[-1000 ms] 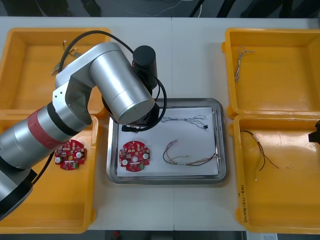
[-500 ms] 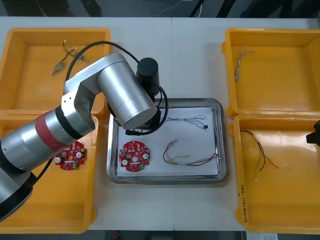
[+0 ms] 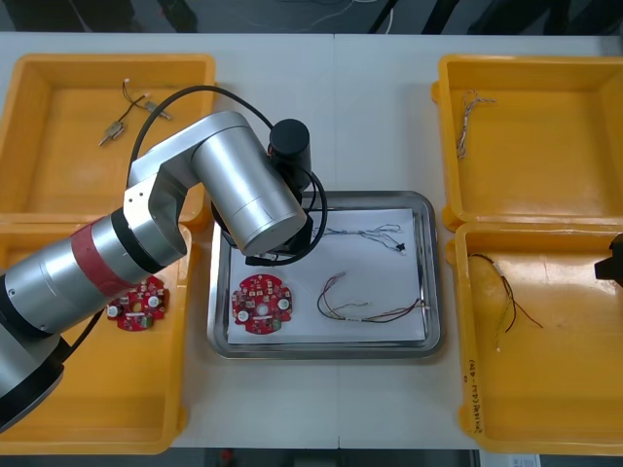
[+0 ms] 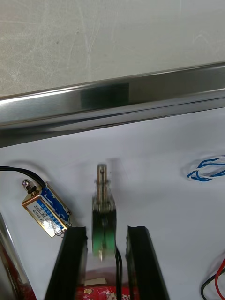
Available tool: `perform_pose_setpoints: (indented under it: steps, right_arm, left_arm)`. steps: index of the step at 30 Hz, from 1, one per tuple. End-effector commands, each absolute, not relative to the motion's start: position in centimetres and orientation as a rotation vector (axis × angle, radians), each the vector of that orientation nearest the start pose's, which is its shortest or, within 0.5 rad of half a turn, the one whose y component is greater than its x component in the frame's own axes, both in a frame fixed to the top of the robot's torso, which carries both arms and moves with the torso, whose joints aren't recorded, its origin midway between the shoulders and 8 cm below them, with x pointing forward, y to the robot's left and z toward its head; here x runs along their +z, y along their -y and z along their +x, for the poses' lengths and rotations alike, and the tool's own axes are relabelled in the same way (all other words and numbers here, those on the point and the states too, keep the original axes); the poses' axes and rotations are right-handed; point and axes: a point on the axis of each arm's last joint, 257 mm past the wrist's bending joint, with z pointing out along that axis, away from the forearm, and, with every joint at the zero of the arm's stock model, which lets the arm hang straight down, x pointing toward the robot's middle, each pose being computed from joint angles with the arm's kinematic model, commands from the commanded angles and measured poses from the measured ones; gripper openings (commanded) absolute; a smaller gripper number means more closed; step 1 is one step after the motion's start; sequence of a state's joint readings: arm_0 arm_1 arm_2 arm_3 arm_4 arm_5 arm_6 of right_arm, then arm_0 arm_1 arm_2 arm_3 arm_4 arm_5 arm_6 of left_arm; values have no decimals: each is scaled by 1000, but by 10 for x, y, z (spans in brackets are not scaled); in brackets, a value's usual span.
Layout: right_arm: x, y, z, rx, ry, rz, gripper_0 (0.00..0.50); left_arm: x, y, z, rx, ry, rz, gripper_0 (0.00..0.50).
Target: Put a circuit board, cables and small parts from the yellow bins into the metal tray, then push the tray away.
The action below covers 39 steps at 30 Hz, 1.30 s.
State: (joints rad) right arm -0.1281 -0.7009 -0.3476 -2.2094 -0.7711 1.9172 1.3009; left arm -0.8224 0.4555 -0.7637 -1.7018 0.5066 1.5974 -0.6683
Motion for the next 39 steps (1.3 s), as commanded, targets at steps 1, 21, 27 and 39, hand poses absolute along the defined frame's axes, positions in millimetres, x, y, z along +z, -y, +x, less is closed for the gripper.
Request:
perform_pose_setpoints:
  steps: [1, 21, 27, 39]
  right_arm:
    - [-163, 389, 369, -40, -2637, 137, 500]
    - [-163, 388, 368, -33, -2638, 133, 500]
    - [-162, 392, 369, -53, -2632, 146, 500]
    - [-160, 391, 369, -57, -2624, 142, 500]
  left_arm:
    - [-229, -49, 486, -37, -2588, 99, 500]
    - [-193, -65, 485, -32, -2624, 40, 500]
    - [-158, -74, 482, -75, -2636, 22, 500]
    - [-111, -116, 473, -117, -2653, 12, 500]
